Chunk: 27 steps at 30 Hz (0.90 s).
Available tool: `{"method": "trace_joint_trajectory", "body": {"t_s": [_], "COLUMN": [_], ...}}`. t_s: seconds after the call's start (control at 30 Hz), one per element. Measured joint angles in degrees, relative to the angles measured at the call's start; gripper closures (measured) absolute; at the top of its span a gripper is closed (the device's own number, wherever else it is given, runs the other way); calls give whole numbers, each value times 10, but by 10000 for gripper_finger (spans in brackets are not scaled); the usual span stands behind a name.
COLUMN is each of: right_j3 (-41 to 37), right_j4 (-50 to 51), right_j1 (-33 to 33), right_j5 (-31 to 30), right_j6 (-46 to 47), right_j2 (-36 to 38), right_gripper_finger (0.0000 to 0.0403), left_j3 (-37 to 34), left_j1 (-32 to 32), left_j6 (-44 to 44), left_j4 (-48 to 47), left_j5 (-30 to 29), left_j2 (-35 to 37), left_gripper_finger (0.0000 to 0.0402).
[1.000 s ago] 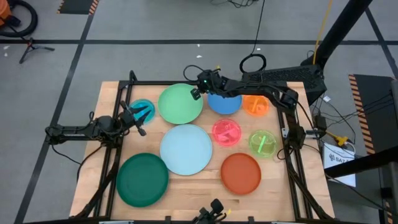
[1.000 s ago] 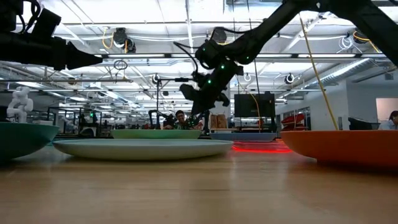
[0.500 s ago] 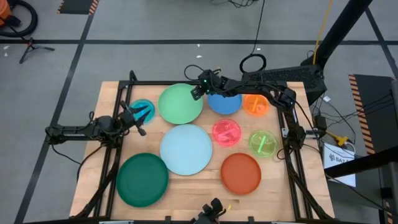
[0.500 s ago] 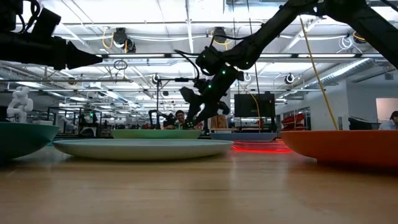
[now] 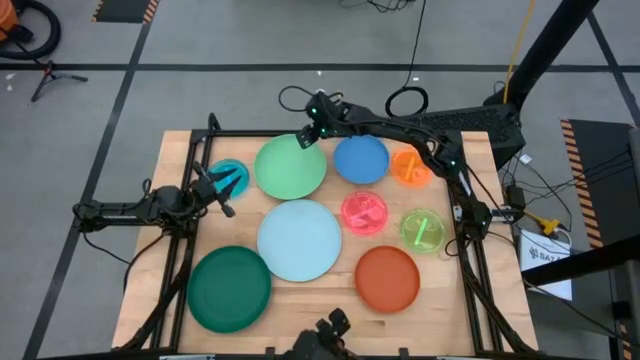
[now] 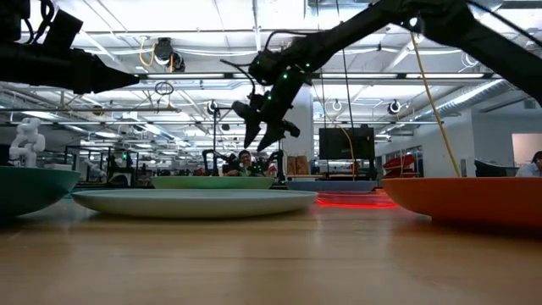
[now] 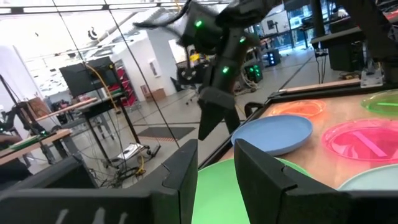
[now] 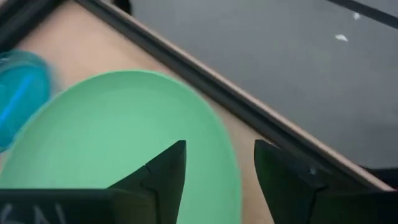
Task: Stack plastic plates
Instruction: Stack the green plate on top of the light blue plate
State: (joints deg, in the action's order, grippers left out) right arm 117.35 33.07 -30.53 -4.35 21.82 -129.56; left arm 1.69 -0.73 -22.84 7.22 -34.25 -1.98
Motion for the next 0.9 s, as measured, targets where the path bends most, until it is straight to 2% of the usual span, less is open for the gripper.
{"method": "trace_joint_trajectory", "body": {"t_s": [0.13,0.27,0.9], "right_j3": [44,49,49], "right_j4": [42,55,57], "right_j1": [-13,-18,-5], "right_j5": [-1,0,0], "right_j6": [-3,-4,-35], "right_j2": [-46,-71,-101], "right_gripper_finger": [222,222,222], "left_j3": [0,0,0], "left_j1": [0,0,0], "left_j6": [0,1,4], "left_j4": [-1,-2,-8], "left_j5": [-4,-4,-4], "left_j2": [0,0,0], "left_gripper_finger": [289,289,289]}}
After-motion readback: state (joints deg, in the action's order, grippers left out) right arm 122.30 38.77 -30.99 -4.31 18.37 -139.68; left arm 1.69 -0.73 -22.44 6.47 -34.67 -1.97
